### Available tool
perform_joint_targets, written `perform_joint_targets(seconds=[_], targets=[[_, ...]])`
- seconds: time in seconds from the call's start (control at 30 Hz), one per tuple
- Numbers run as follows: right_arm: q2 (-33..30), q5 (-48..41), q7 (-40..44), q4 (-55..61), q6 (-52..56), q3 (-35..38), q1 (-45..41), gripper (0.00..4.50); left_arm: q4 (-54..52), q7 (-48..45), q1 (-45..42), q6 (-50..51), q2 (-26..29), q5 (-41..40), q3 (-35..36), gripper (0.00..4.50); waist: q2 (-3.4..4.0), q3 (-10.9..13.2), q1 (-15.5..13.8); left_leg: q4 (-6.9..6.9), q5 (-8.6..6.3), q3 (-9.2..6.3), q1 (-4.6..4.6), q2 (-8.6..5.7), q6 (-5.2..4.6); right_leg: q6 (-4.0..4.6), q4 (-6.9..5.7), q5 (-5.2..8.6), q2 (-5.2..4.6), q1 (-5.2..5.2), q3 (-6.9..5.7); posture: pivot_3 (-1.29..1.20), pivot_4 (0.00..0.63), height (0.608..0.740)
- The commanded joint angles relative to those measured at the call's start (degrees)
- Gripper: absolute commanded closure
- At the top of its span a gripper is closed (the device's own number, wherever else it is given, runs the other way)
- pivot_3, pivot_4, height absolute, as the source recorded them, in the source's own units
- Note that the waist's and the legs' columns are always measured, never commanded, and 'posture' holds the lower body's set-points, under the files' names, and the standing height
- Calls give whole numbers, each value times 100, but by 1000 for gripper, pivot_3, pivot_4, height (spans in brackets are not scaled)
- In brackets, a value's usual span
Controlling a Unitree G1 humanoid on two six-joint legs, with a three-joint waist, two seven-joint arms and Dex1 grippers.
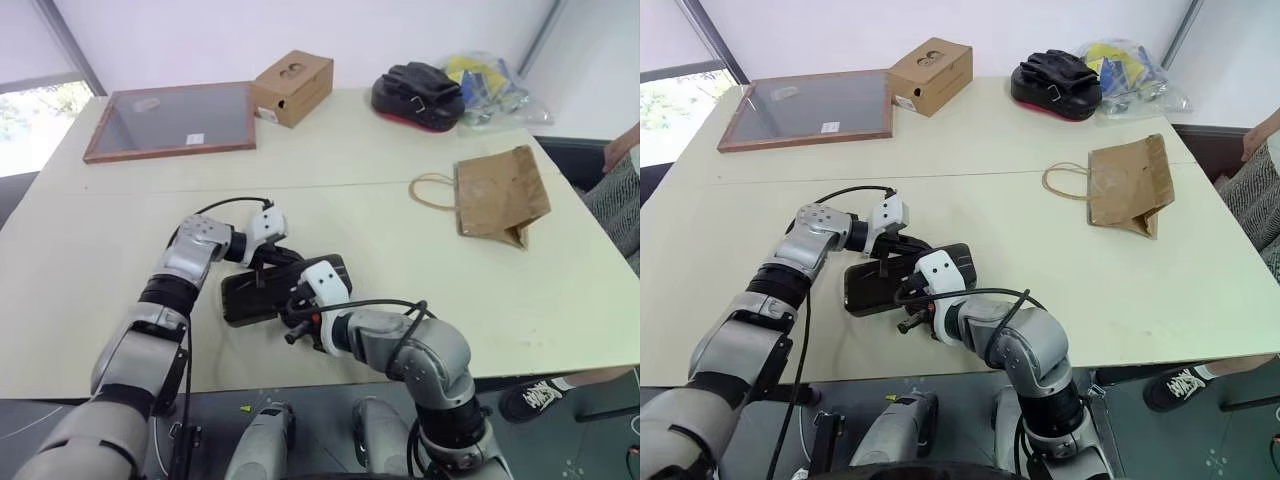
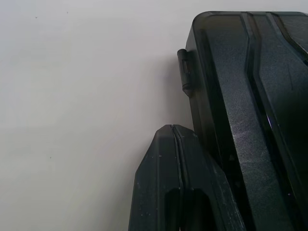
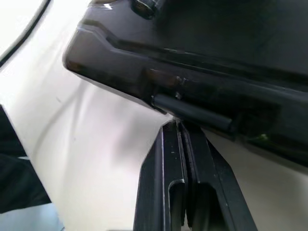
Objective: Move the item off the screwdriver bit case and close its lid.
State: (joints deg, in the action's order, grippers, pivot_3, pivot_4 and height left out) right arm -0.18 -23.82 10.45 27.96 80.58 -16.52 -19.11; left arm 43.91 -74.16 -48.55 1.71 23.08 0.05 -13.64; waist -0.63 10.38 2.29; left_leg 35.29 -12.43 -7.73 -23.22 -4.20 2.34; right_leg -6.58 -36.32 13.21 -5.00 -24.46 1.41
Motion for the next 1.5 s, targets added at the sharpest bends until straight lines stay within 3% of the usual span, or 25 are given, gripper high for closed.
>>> perform_joint_targets(seconds=[0.03,0.23,0.37,0.53,0.7,0.9,1.1,1.27,1.5], targets=[[-282,-461,493,720,79,282,-173,4452,204,52,59,-179,-13,81,-37,4500,-1,-1,-1,0,0,0,0,0,0,-1,2,0,0,1,0,0,150,740],[-852,-1031,1060,992,491,832,-286,4452,168,399,-139,-275,445,-17,387,4500,-2,-2,57,0,-1,-3,1,3,-1,-1,0,0,5,-2,-2,0,150,740],[-1414,-1355,1458,1222,410,1177,-273,4452,-402,723,37,-28,843,-278,800,4500,-4,0,62,-3,-1,-3,-6,6,-1,0,-4,1,8,-13,-2,0,150,740],[-1729,-1157,1473,1059,-481,1647,-442,4452,-2453,1560,975,1380,1050,-1077,1807,4500,-3,0,26,-3,-1,-8,-6,13,-1,-1,-3,1,-1,-11,1,0,150,740],[-1816,-430,1210,851,-2139,1666,-289,4452,-4750,2936,2286,2722,811,-1745,2900,4500,-3,0,20,-3,-1,-16,-6,14,0,-1,-1,1,-5,-11,3,0,150,740],[-2191,768,1187,407,-4488,1399,500,4452,-6859,4834,3454,3654,-292,-2136,3564,4500,-7,-2,-73,0,-1,-3,-4,10,2,-2,7,0,-11,-3,4,0,150,740],[-1979,1197,1011,-127,-6243,1743,1276,4452,-7849,5959,4723,3176,-1143,-1533,3149,4500,-8,-3,-141,-3,-1,17,3,8,2,-1,13,0,-9,3,9,0,150,740],[-1862,1213,929,-300,-6761,1964,1563,4452,-7972,6579,5590,2328,-1459,-663,2436,4500,-8,-3,-160,-3,-1,22,8,8,2,1,19,1,-6,10,10,0,150,740],[-1789,1342,793,-637,-7053,2022,1669,4452,-7792,6687,5942,1811,-1626,-525,2126,4500,-8,-3,-157,-2,-2,23,8,9,2,14,20,9,-5,13,10,0,150,740]])
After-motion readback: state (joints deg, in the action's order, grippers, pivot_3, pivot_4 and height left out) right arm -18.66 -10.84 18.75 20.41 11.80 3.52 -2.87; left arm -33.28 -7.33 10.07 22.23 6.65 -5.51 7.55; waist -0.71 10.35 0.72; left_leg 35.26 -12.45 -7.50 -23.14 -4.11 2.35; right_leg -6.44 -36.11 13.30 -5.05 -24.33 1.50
